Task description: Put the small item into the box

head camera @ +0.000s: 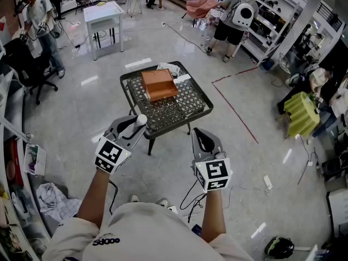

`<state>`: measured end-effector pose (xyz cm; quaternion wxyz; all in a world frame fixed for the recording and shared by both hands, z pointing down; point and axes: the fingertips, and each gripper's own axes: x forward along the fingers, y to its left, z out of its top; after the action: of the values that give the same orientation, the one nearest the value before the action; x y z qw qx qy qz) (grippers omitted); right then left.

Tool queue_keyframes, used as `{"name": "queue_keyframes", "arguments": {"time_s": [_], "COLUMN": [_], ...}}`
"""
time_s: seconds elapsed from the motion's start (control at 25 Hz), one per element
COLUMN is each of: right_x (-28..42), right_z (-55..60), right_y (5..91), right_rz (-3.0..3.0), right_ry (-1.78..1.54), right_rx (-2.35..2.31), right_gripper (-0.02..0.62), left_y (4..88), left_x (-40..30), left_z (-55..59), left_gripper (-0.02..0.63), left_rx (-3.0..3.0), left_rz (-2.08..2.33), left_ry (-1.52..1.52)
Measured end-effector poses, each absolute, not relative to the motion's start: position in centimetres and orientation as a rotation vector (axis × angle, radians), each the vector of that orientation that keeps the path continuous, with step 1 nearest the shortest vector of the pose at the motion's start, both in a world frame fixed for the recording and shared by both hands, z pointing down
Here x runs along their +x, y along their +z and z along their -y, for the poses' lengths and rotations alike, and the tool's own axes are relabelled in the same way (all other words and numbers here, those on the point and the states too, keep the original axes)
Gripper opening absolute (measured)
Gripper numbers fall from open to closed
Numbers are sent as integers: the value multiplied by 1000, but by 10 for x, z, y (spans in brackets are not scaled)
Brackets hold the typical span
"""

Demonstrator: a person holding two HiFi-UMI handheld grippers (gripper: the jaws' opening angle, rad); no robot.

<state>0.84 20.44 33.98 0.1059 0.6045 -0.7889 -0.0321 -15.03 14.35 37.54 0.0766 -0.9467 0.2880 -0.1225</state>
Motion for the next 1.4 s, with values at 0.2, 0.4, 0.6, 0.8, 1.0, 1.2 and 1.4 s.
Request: {"name": "queue_keyframes", "arguments": {"time_s": [0.2, 0.4, 0.6, 0.8, 1.0, 1.2, 1.4], "right_x": [21, 32, 51, 67, 84, 91, 99], "right_z": [-200, -197, -200, -206, -210, -205, -190], "right_y": [346, 348, 349, 353, 356, 361, 367], "right_rz": [2359, 2380, 2402, 2421, 2438, 2441, 2433], "right_ry": [-66, -58, -50, -57, -45, -31, -16], "right_rx": [1762, 1746, 1736, 1697, 1675, 1676, 1682], "right_gripper": [9, 9, 9, 9, 9, 9, 9], "left_y": [376, 380, 382, 390, 395, 397, 400], "left_x": [-141, -133, -120, -107, -92, -86, -72], "left_z": [-137, -135, -139, -147, -154, -147, -131], "left_gripper": [130, 130, 130, 130, 130, 130, 130], "left_rx": [-2826, -2831, -2827, -2830, -2832, -2826, -2829], "left_rz": [-880, -913, -954, -1011, -1034, -1030, -1005], "left_ry": [-363, -380, -384, -368, -384, -407, -416]}}
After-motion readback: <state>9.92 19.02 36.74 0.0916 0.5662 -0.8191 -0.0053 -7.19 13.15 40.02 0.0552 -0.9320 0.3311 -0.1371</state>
